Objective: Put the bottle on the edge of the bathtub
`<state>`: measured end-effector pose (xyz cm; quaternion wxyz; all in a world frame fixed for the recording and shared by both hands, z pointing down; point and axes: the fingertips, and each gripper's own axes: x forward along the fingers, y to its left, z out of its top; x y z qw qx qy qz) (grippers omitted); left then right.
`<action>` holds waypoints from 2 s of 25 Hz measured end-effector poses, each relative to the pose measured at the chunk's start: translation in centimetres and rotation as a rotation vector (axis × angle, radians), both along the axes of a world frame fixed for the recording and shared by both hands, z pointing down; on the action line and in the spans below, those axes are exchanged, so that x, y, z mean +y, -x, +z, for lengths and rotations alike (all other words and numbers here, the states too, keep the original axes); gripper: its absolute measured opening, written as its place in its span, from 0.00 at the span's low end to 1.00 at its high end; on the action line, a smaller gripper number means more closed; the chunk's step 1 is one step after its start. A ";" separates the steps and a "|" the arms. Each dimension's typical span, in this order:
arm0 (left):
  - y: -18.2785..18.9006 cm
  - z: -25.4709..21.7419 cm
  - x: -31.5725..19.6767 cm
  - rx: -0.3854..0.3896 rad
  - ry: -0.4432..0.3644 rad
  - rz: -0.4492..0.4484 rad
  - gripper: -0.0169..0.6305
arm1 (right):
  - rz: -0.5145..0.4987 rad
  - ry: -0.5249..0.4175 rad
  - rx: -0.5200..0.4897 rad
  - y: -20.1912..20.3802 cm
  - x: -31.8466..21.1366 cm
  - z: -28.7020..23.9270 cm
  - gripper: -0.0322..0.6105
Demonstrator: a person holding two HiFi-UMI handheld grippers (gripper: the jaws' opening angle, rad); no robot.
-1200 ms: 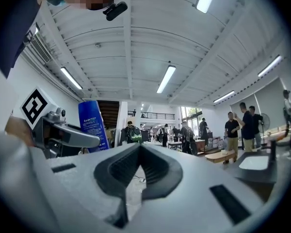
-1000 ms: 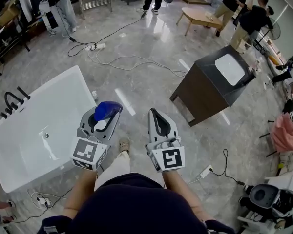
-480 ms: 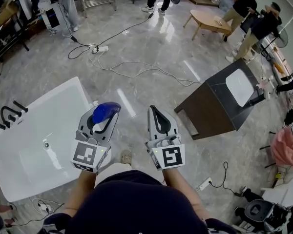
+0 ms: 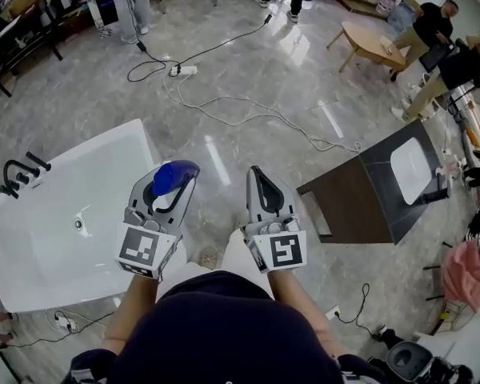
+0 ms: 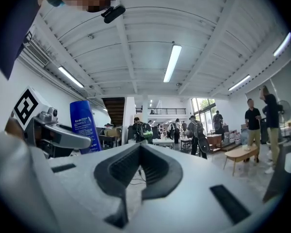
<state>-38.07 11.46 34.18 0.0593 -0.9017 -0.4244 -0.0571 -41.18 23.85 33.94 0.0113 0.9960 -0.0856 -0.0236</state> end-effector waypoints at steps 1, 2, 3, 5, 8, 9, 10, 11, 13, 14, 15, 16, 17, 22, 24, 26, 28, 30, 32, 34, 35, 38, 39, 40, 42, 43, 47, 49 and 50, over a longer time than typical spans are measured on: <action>-0.8 0.1 -0.1 -0.004 0.001 -0.017 0.26 | -0.016 -0.001 -0.001 -1.0 0.0 0.1 0.05; -1.6 0.3 -0.3 -0.006 0.002 -0.035 0.26 | -0.032 -0.002 0.000 -2.1 -0.1 0.1 0.05; -2.6 0.5 -0.3 -0.008 0.000 -0.053 0.26 | -0.049 -0.002 0.002 -3.3 0.0 0.1 0.05; -4.5 0.9 -0.3 -0.014 -0.001 -0.091 0.26 | -0.085 0.003 0.009 -5.6 0.1 0.0 0.05; -7.8 1.1 0.0 -0.017 0.007 -0.160 0.26 | -0.144 0.014 0.013 -9.3 0.8 0.0 0.05; -9.1 1.0 0.1 -0.011 0.008 -0.182 0.26 | -0.163 0.016 0.013 -10.8 1.1 -0.1 0.05; -10.3 0.8 0.4 -0.003 0.008 -0.204 0.26 | -0.181 0.018 0.012 -12.2 1.6 -0.1 0.05; -11.6 0.6 0.8 0.004 0.007 -0.225 0.26 | -0.197 0.020 0.011 -13.7 2.2 -0.2 0.05; -13.9 0.2 1.6 0.009 0.008 -0.268 0.26 | -0.226 0.024 0.007 -16.4 3.6 -0.5 0.05; -15.1 -0.1 2.0 0.009 0.009 -0.292 0.26 | -0.239 0.024 0.006 -17.8 4.3 -0.7 0.05; -16.2 -0.3 2.4 0.008 0.012 -0.315 0.26 | -0.256 0.025 0.006 -19.1 4.8 -0.9 0.05; -17.2 -0.5 2.7 0.009 0.016 -0.338 0.26 | -0.277 0.026 0.008 -20.3 5.3 -0.9 0.05; -18.2 -0.7 3.0 0.008 0.019 -0.360 0.26 | -0.298 0.027 0.010 -21.5 5.7 -0.9 0.05; -22.2 -0.7 4.4 0.007 0.007 -0.452 0.26 | -0.369 0.016 0.003 -26.5 8.0 -0.4 0.05; -23.4 -0.7 4.9 0.013 0.007 -0.486 0.26 | -0.400 0.015 -0.006 -28.0 8.9 0.0 0.05; -24.6 -0.8 5.1 0.016 0.004 -0.520 0.26 | -0.428 0.012 -0.010 -29.5 9.3 0.2 0.05; -25.8 -0.8 5.0 0.015 0.003 -0.544 0.26 | -0.442 0.006 -0.013 -30.9 9.6 0.3 0.05; -26.8 -0.9 4.8 0.014 -0.002 -0.561 0.26 | -0.450 -0.002 -0.015 -31.9 9.7 0.5 0.05; -27.4 -1.0 4.6 0.014 -0.011 -0.578 0.26 | -0.465 -0.007 -0.024 -32.7 9.6 0.7 0.05; -28.0 -0.9 4.6 0.011 -0.018 -0.591 0.26 | -0.476 -0.008 -0.037 -33.3 9.7 1.1 0.05; -28.3 -0.8 4.6 0.010 -0.020 -0.593 0.26 | -0.477 -0.009 -0.041 -33.6 9.8 1.3 0.05; -29.9 -0.3 4.6 0.007 -0.024 -0.588 0.26 | -0.470 -0.009 -0.036 -35.0 10.0 1.6 0.05; -30.6 -0.1 4.5 0.005 -0.024 -0.585 0.26 | -0.467 -0.007 -0.032 -35.6 9.8 1.7 0.05; -31.4 0.2 4.2 0.001 -0.024 -0.583 0.26 | -0.464 -0.005 -0.031 -36.4 9.6 1.8 0.05; -33.2 0.6 3.6 -0.005 -0.022 -0.579 0.26 | -0.459 -0.003 -0.030 -38.1 9.0 1.9 0.05; -34.2 0.8 3.3 -0.006 -0.021 -0.577 0.26 | -0.458 -0.001 -0.029 -39.1 8.6 2.0 0.05; -38.5 1.0 2.2 -0.009 -0.016 -0.564 0.26 | -0.458 0.004 -0.029 -43.6 6.8 1.8 0.05; -40.5 0.8 1.6 -0.007 -0.019 -0.557 0.26 | -0.461 0.005 -0.025 -45.9 5.8 1.5 0.05; -41.4 0.7 1.3 -0.006 -0.021 -0.554 0.26 | -0.462 0.006 -0.024 -46.9 5.2 1.3 0.05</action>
